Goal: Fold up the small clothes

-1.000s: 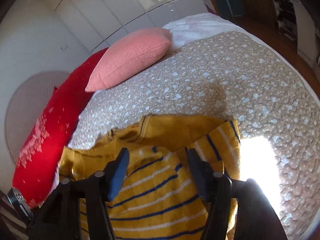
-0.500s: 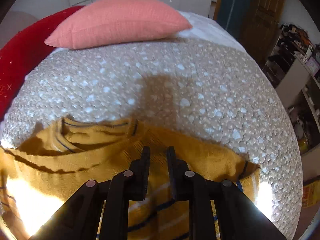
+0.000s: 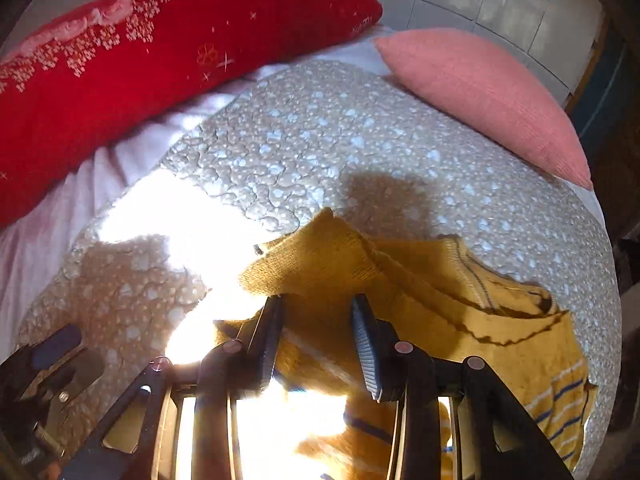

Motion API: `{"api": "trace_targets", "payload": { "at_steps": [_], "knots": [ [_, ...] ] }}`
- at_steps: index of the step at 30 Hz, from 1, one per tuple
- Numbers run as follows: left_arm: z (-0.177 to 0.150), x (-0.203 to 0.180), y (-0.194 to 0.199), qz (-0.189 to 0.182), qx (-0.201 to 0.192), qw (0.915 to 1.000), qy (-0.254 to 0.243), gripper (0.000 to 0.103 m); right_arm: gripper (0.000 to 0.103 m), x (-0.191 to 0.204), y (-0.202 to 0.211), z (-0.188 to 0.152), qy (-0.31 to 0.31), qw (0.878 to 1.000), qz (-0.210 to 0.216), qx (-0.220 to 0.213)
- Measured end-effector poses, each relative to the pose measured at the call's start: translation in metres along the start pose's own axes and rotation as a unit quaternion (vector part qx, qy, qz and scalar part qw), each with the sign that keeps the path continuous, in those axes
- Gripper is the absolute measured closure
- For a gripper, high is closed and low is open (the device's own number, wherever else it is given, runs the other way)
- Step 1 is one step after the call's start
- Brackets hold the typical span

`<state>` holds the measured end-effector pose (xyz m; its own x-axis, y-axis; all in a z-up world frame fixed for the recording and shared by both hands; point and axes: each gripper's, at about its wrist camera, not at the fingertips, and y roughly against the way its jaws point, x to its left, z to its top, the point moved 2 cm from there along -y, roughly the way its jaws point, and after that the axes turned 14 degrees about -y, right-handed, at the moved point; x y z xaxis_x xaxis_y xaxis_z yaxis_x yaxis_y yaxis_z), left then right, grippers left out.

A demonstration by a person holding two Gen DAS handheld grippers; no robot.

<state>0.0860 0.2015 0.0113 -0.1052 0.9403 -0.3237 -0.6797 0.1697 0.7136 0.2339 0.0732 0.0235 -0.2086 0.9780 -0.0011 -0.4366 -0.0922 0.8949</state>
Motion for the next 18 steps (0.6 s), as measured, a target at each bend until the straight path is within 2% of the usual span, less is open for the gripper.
{"api": "trace_targets", "payload": {
  "at_steps": [1, 2, 4, 6, 8, 9, 10, 12, 14, 16, 18],
  "knots": [
    [0.0, 0.001, 0.001, 0.002, 0.0, 1.0, 0.001, 0.041, 0.063, 0.003, -0.016, 0.0, 0.005, 1.0, -0.012, 0.024],
    [0.0, 0.002, 0.001, 0.002, 0.0, 1.0, 0.002, 0.041, 0.062, 0.005, -0.021, 0.0, 0.011, 0.999, -0.026, 0.021],
    [0.0, 0.002, 0.002, 0.0, 0.0, 1.0, 0.002, 0.041, 0.049, 0.005, -0.016, 0.004, 0.011, 0.999, -0.047, 0.014],
    [0.0, -0.003, 0.004, 0.003, -0.003, 1.0, -0.006, 0.041, 0.049, -0.004, 0.002, 0.002, -0.003, 1.0, -0.03, 0.008],
    [-0.001, -0.01, 0.006, 0.002, -0.007, 0.9999, -0.015, 0.041, 0.049, -0.022, 0.03, -0.003, -0.018, 1.0, -0.008, -0.017],
    [-0.001, -0.014, 0.007, 0.0, -0.009, 0.9998, -0.02, 0.041, 0.045, -0.036, 0.044, -0.007, -0.028, 0.999, -0.004, -0.026],
    [-0.001, -0.017, 0.007, -0.001, -0.01, 0.9997, -0.024, 0.041, 0.04, -0.053, 0.056, -0.013, -0.041, 0.999, -0.002, -0.033],
    [-0.003, -0.024, 0.008, -0.001, -0.01, 0.9995, -0.031, 0.041, 0.039, -0.095, 0.074, -0.029, -0.074, 0.997, 0.005, -0.037],
    [-0.005, -0.031, 0.008, -0.002, -0.011, 0.9992, -0.038, 0.041, 0.039, -0.145, 0.082, -0.054, -0.118, 0.993, 0.024, -0.016],
    [-0.008, -0.039, 0.009, -0.006, -0.013, 0.9988, -0.047, 0.04, 0.039, -0.206, 0.083, -0.085, -0.182, 0.983, 0.036, 0.002],
    [-0.013, -0.048, 0.014, -0.014, -0.016, 0.9982, -0.056, 0.04, 0.042, -0.271, 0.082, -0.122, -0.256, 0.966, 0.029, 0.014]
  ]
}}
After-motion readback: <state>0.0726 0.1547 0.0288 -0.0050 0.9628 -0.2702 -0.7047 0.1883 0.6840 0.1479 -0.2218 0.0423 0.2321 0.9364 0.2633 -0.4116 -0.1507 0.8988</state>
